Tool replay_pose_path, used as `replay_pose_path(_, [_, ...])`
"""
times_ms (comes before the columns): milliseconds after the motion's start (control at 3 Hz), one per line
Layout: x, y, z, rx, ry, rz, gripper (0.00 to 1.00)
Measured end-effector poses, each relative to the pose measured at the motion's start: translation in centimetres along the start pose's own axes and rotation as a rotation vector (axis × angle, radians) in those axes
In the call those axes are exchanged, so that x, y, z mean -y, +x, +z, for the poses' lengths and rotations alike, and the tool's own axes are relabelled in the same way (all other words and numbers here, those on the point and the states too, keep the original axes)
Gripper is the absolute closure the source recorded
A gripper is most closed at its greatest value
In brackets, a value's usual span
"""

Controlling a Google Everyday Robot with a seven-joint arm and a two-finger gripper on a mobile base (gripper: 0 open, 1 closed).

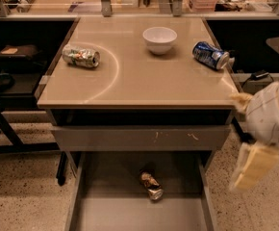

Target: Pick orange can from middle drawer and place on counter

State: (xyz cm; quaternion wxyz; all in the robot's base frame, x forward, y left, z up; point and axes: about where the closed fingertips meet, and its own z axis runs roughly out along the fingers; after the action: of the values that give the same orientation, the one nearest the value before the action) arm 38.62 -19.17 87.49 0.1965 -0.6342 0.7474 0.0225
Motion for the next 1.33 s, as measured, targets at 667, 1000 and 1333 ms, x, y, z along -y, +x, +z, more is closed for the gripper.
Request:
replay_pose_path(667, [-1.1,1.7,7.2,0.091,0.001,0.054,0.0])
replay_pose_path(1000, [-1.5,2.3,8.2,0.115,-0.02,0.077,0.0])
replay_pose_path(1333, [-1.6,4.9,14.0,0.189,-0.042,0.151,0.0])
